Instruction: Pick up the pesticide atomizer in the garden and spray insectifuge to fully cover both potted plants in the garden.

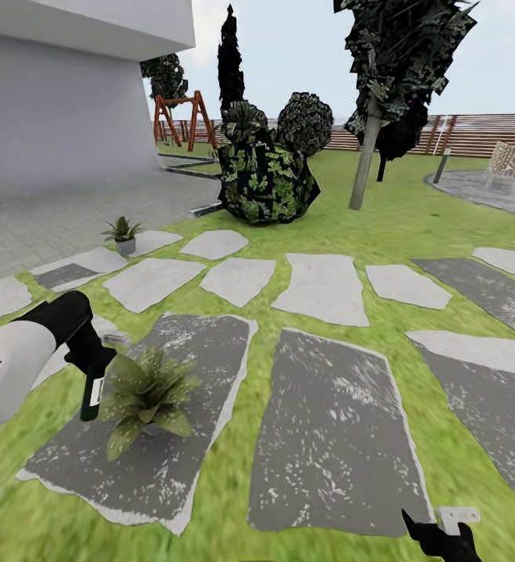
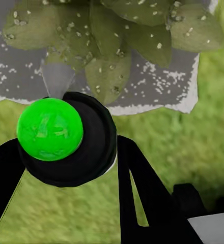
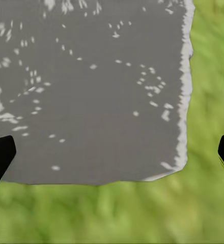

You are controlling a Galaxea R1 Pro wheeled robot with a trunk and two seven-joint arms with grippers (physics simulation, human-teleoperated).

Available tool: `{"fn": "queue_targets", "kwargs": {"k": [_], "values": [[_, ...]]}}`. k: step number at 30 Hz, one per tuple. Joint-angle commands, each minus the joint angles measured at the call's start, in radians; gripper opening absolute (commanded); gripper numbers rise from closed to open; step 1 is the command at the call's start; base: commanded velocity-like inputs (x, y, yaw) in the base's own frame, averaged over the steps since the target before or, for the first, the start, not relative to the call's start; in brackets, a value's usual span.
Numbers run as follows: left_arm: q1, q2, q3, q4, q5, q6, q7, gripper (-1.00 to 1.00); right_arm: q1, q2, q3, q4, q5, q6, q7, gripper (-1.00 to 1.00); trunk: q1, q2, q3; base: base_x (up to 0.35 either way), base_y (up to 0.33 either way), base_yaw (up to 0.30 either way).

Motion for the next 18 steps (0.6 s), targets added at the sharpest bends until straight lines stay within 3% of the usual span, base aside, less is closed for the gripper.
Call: {"fn": "queue_targets", "kwargs": {"k": [1,5,10,18], "values": [[0.000,0.000,-0.006,-0.002,-0.002,0.005,-0.009,-1.00,-0.001,0.000,0.000,0.001,-0.011,-0.002,0.009,1.00,0.000,0.000,-0.001,0.330,0.000,0.000],[0.001,0.000,-0.006,-0.001,-0.028,0.004,-0.009,-1.00,-0.001,0.000,0.000,0.001,-0.011,-0.002,0.009,1.00,0.000,0.000,-0.001,0.290,0.000,0.000],[0.001,0.002,-0.004,0.001,-0.093,0.003,-0.009,-1.00,-0.001,-0.001,0.000,0.001,-0.011,-0.002,0.009,1.00,0.000,0.000,-0.001,0.046,0.000,0.000],[0.021,0.005,-0.004,0.002,-0.104,-0.006,-0.010,-1.00,-0.001,-0.001,0.000,0.001,-0.011,-0.002,0.009,1.00,0.000,0.000,-0.001,0.001,0.000,0.000]]}}
